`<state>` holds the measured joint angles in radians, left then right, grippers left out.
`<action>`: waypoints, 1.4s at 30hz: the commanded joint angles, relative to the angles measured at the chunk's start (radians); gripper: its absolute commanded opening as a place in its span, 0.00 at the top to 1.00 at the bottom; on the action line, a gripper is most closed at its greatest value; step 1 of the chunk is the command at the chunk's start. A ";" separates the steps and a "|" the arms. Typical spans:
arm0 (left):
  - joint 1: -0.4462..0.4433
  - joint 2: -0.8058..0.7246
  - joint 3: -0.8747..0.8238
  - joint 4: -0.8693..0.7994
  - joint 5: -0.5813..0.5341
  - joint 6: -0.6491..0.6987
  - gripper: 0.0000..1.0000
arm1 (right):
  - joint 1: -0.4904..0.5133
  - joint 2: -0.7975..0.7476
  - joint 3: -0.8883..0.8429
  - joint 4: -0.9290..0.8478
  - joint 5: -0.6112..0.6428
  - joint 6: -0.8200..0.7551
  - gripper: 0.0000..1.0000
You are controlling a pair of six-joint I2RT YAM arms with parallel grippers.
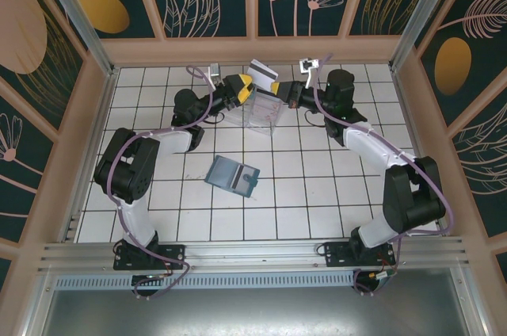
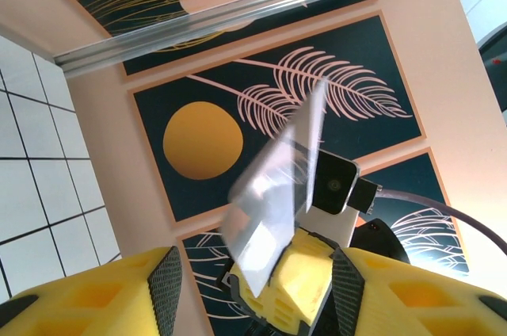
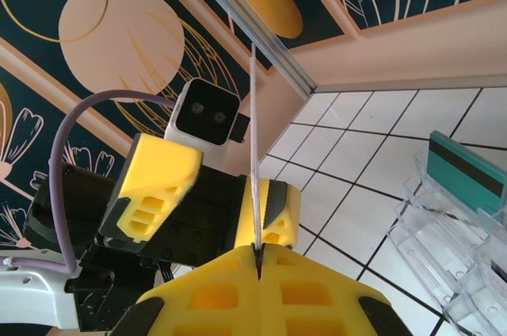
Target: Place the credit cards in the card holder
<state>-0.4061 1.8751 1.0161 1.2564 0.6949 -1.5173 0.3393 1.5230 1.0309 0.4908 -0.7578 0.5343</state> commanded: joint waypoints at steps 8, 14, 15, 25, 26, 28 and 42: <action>-0.005 0.018 0.064 0.043 -0.004 -0.003 0.65 | 0.037 -0.017 -0.024 0.079 -0.005 0.031 0.95; -0.005 0.016 0.042 0.051 -0.003 0.008 0.96 | 0.037 -0.021 -0.029 0.065 -0.004 0.033 0.93; -0.004 0.016 0.041 0.045 0.000 0.016 0.98 | 0.038 -0.024 -0.025 0.049 -0.006 0.026 0.90; 0.021 -0.027 0.041 -0.250 0.118 0.274 1.00 | -0.033 -0.088 0.021 -0.296 -0.013 -0.114 0.63; 0.022 -0.037 0.055 -0.350 0.131 0.352 1.00 | -0.046 -0.094 0.020 -0.332 -0.012 -0.125 0.60; 0.022 -0.047 0.081 -0.487 0.164 0.466 1.00 | -0.069 -0.102 0.021 -0.389 -0.023 -0.145 0.57; 0.021 -0.065 0.146 -0.666 0.319 0.671 1.00 | -0.155 -0.118 -0.020 -0.486 -0.242 -0.205 0.52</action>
<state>-0.3870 1.8389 1.1267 0.6140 0.9504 -0.9012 0.1768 1.4143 1.0245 0.0051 -0.8917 0.3595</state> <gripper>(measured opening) 0.057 0.483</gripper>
